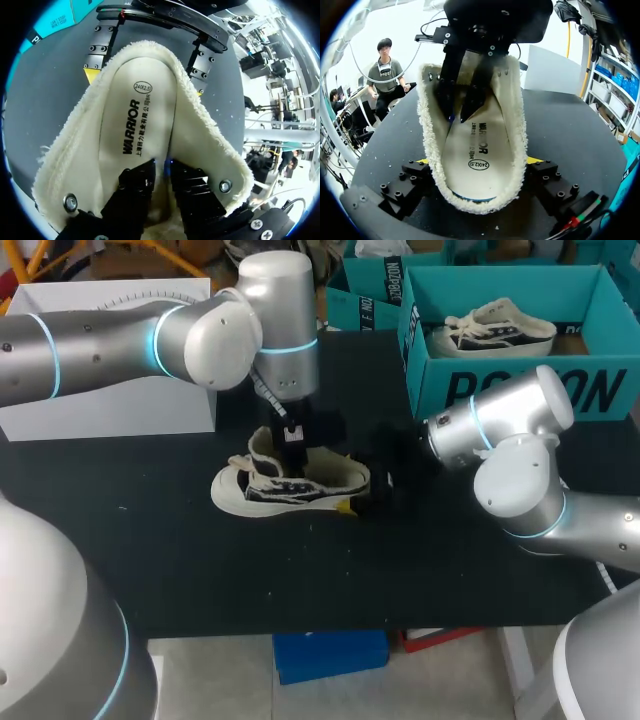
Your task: Take the shoe out of the shoebox, open the shoe tongue, remove and reinsert the insole, then place the shoe into the shoebox
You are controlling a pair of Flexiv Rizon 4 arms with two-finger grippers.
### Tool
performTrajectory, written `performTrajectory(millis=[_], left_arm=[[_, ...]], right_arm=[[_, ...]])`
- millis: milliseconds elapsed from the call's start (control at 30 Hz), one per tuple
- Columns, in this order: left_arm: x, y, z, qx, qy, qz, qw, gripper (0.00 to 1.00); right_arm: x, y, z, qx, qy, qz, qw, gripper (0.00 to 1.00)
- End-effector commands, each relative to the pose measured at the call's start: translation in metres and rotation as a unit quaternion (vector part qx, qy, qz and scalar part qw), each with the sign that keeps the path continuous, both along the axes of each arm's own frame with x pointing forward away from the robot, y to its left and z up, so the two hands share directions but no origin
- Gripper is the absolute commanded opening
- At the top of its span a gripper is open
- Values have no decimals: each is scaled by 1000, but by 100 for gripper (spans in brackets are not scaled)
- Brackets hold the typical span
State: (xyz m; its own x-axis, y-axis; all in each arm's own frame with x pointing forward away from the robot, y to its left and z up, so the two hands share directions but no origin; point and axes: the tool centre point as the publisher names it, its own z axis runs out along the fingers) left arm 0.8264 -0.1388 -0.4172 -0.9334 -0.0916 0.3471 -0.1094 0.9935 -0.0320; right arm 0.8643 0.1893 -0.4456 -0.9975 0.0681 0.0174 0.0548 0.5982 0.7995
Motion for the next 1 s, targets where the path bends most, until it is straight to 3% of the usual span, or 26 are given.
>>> performTrajectory(millis=[33, 500, 667, 1000], left_arm=[[-7, 0, -8, 7, -12, -2, 1000, 40], [-9, 15, -16, 86, -118, -25, 989, 30], [-7, 17, -23, 102, -146, -65, 982, 36], [-4, 28, -46, 139, -210, -77, 965, 29]], right_arm=[[1, 1, 0, 0, 0, -1, 1000, 0], [1, 1, 0, 0, 0, -1, 1000, 0], [1, 1, 0, 0, 0, -1, 1000, 0], [1, 1, 0, 0, 0, -1, 1000, 0]])
